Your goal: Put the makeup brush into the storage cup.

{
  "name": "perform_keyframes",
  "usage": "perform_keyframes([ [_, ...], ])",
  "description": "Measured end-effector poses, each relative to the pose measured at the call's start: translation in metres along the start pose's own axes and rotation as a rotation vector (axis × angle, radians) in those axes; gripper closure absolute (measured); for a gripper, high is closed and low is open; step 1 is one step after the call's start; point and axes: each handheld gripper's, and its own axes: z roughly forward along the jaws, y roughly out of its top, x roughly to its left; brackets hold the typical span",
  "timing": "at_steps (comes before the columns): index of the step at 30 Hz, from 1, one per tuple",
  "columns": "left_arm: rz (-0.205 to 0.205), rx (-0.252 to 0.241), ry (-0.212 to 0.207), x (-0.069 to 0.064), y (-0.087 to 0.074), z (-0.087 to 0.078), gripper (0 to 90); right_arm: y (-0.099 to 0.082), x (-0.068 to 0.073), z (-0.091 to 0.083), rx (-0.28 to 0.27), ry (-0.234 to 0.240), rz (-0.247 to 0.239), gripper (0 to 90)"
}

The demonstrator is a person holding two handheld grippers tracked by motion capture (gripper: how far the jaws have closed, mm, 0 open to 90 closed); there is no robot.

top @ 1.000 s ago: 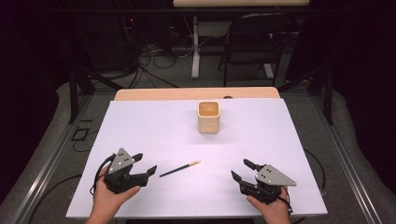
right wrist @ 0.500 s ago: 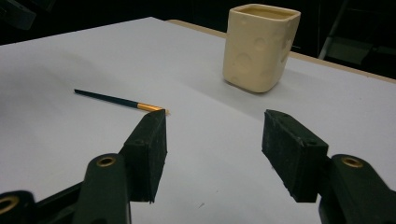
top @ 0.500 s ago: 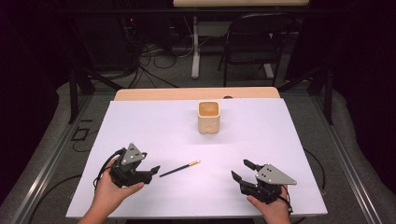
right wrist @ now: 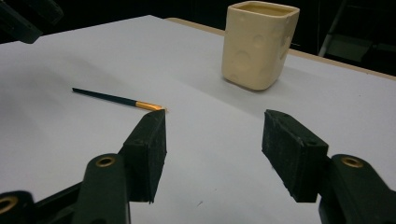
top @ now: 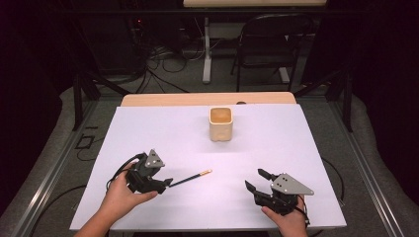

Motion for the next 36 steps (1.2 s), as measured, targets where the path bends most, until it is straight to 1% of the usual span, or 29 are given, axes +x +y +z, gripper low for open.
perform_keyframes([
  [1,0.000,0.000,0.000,0.000,0.000,0.000,40.8,0.000,0.000,0.000,0.000,0.000,0.000,40.0],
  [4,0.019,0.037,-0.007,-0.001,0.004,0.004,41.5,0.000,0.000,0.000,0.001,-0.001,0.001,40.0],
  [8,0.028,0.083,-0.033,0.000,0.007,0.010,42.8,0.000,-0.001,0.000,0.001,-0.001,0.003,40.0],
  [13,0.042,0.140,-0.040,0.000,0.010,0.019,45.9,0.000,-0.001,0.000,0.002,0.001,0.005,39.9],
  [15,0.055,0.165,-0.051,0.001,0.011,0.022,47.4,-0.001,-0.001,0.001,-0.001,0.000,0.008,39.9],
  [17,0.058,0.183,-0.055,0.001,0.012,0.026,48.3,-0.001,-0.002,0.001,-0.001,0.002,0.009,40.0],
  [19,0.066,0.202,-0.052,0.001,0.014,0.029,49.5,-0.001,-0.002,0.001,-0.001,0.001,0.009,39.9],
  [24,0.087,0.233,-0.046,0.001,0.020,0.034,51.9,-0.001,-0.002,0.001,0.000,0.003,0.008,39.9],
  [27,0.088,0.242,-0.048,0.000,0.022,0.036,52.8,-0.001,-0.002,0.001,0.001,0.003,0.009,40.0],
  [30,0.090,0.264,-0.057,-0.001,0.026,0.040,54.6,-0.001,-0.002,0.001,-0.005,0.004,0.010,39.9],
  [31,0.090,0.264,-0.057,-0.001,0.026,0.040,55.3,-0.001,-0.002,0.001,-0.005,0.004,0.010,39.9],
  [33,0.095,0.282,-0.065,-0.001,0.028,0.044,56.4,-0.001,-0.003,0.001,-0.004,0.005,0.010,39.9],
  [34,0.095,0.282,-0.065,-0.001,0.028,0.044,57.3,-0.001,-0.003,0.001,-0.004,0.005,0.010,39.9],
  [36,0.098,0.298,-0.069,-0.001,0.029,0.048,57.6,-0.001,-0.003,0.001,-0.004,0.005,0.010,40.0],
])
